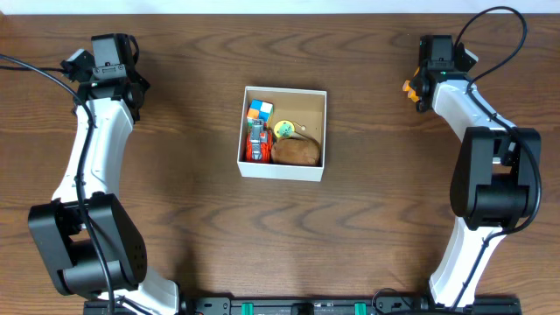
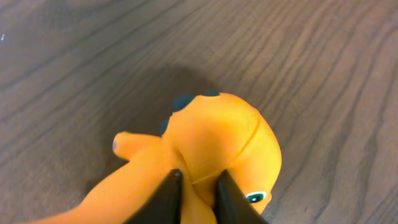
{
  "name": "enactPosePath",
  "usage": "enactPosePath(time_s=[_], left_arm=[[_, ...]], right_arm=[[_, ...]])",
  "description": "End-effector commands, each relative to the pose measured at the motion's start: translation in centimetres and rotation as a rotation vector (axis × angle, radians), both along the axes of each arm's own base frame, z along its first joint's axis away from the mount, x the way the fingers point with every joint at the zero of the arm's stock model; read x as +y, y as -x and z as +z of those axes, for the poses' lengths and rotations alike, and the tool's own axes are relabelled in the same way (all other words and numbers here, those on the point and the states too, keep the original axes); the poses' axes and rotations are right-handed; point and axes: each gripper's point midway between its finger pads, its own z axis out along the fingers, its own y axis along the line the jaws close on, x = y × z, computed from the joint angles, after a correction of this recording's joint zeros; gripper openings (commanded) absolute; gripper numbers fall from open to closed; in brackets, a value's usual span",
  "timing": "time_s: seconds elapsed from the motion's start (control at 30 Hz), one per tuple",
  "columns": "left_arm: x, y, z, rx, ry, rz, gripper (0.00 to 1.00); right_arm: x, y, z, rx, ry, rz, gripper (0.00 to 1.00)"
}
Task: Pack container
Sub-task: 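Grasp the orange rubber toy with the right gripper and lift, then carry the orange toy with the right gripper over the box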
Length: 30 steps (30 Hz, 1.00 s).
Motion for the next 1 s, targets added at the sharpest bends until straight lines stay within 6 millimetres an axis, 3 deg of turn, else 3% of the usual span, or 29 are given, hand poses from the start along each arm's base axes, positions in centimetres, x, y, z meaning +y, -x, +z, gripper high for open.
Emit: enactPosePath(time_s=[0.0, 0.17, 0.33, 0.5, 0.6, 0.7, 0.8, 0.97], left_arm=[[0.4, -0.1, 2.0, -0.034, -0.028, 0.004, 0.98], [0.4, -0.1, 2.0, -0.035, -0.028, 0.004, 0.98], [0.4, -0.1, 2.0, -0.035, -0.029, 0.005, 0.98], [0.4, -0.1, 2.0, -0.034, -0.028, 0.004, 0.98], [0.4, -0.1, 2.0, -0.034, -0.028, 0.004, 0.98], [0.4, -0.1, 2.0, -0.034, -0.028, 0.004, 0.98], [0.4, -0.1, 2.0, -0.034, -0.028, 0.004, 0.98], [0.4, -0.1, 2.0, -0.034, -0.028, 0.004, 0.98]], right_arm=[[1.3, 0.1, -2.3, 0.049, -0.062, 0.06, 0.01], [2.3, -0.9, -0.7, 0.029, -0.076, 0.145, 0.01], [4.9, -3.7, 4.2, -0.043, -0.042, 0.341, 0.01], [11.0, -6.2, 9.5, -0.125, -0.003, 0.717, 0.01], [16.4, -6.4, 12.2, -0.198, -0.025, 1.001, 0.01], [21.7, -5.4, 14.6, -0.29, -0.07, 1.266, 0.01], [25.3, -3.8, 16.0, -0.361, -0.12, 1.461, 0.01], [28.5, -1.4, 17.3, -0.441, -0.221, 1.64, 0.01]])
